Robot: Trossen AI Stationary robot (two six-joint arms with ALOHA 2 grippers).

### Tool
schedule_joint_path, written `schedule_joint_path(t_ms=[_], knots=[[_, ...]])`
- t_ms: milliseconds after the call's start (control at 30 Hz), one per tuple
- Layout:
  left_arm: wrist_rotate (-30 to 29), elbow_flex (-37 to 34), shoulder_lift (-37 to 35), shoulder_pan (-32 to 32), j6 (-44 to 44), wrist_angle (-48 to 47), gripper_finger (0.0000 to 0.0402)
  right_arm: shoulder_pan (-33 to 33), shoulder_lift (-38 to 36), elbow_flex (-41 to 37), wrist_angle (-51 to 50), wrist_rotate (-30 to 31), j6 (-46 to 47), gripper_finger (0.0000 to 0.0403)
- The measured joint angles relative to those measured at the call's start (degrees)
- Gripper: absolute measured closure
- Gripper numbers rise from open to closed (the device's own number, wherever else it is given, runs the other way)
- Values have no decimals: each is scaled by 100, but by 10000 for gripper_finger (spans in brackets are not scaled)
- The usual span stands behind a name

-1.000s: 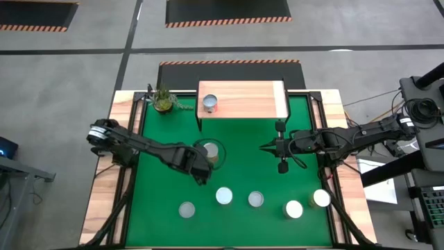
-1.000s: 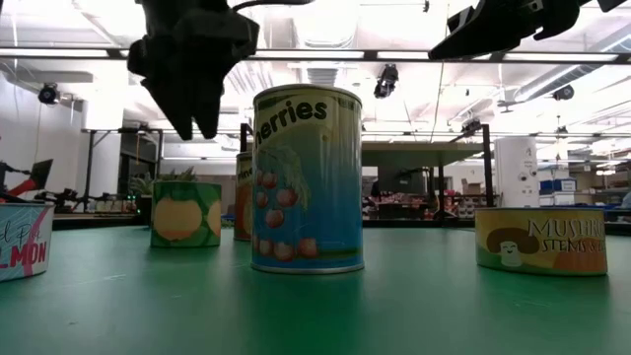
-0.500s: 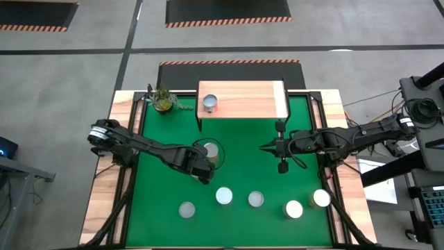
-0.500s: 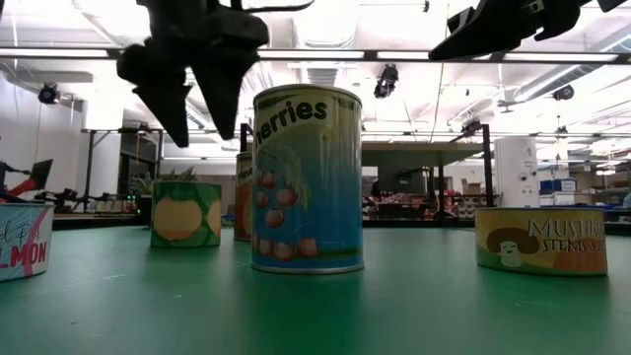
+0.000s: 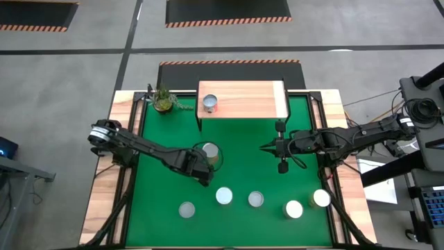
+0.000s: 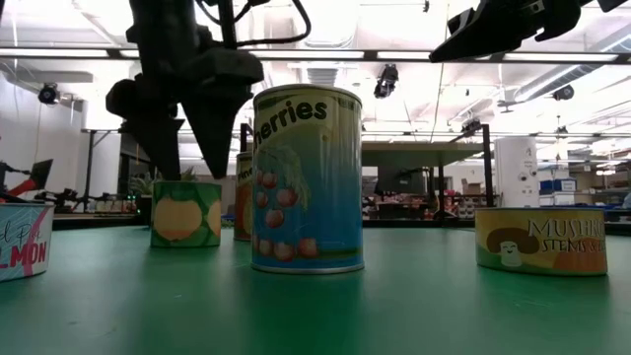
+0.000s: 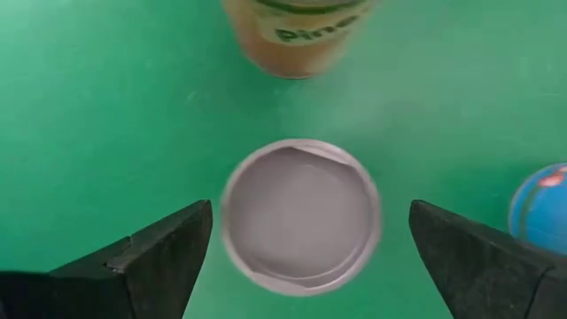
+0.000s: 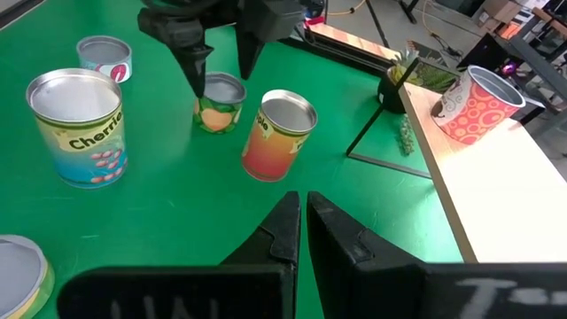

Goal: Pick and place cans onto a shelf
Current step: Put the canned peach on the shelf

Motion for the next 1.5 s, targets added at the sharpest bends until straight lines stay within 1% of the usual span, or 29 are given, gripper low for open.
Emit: schedule_joint_path(t_ms=[200, 400, 500, 733, 800, 900, 1033, 1167, 1233, 1367, 1500], knots=[[-11, -198, 4, 1, -40, 112, 38, -2, 0, 0, -4, 1, 0, 390], [-13, -493, 7, 2, -117, 553, 42, -2, 0, 0, -6, 0, -3, 390], [-13, -522, 7, 0, -118, 611, 57, -2, 0, 0, -6, -1, -2, 390], [-11, -522, 7, 0, -135, 615, 118, 0, 0, 0, -6, -1, -4, 390], [-1, -516, 7, 0, -137, 609, 127, -2, 0, 0, -6, 1, -4, 390], [186, -355, 12, -2, -73, 456, 125, 0, 0, 0, -9, 1, 0, 390], [477, 343, 13, -7, 396, -97, 110, -1, 0, 0, -9, 1, -2, 390], [501, 1467, 13, 22, 1223, -990, 106, 0, 0, 0, -9, 1, -4, 390], [415, 2100, 13, 112, 1748, -1395, 106, -1, 0, 0, -9, 1, -4, 390], [0, 3246, 11, 491, 2756, -1780, 105, -2, 0, 0, -9, 1, -6, 390], [-85, 4142, 7, 1106, 3663, -1783, 107, -1, 0, 0, -9, 1, -6, 390]])
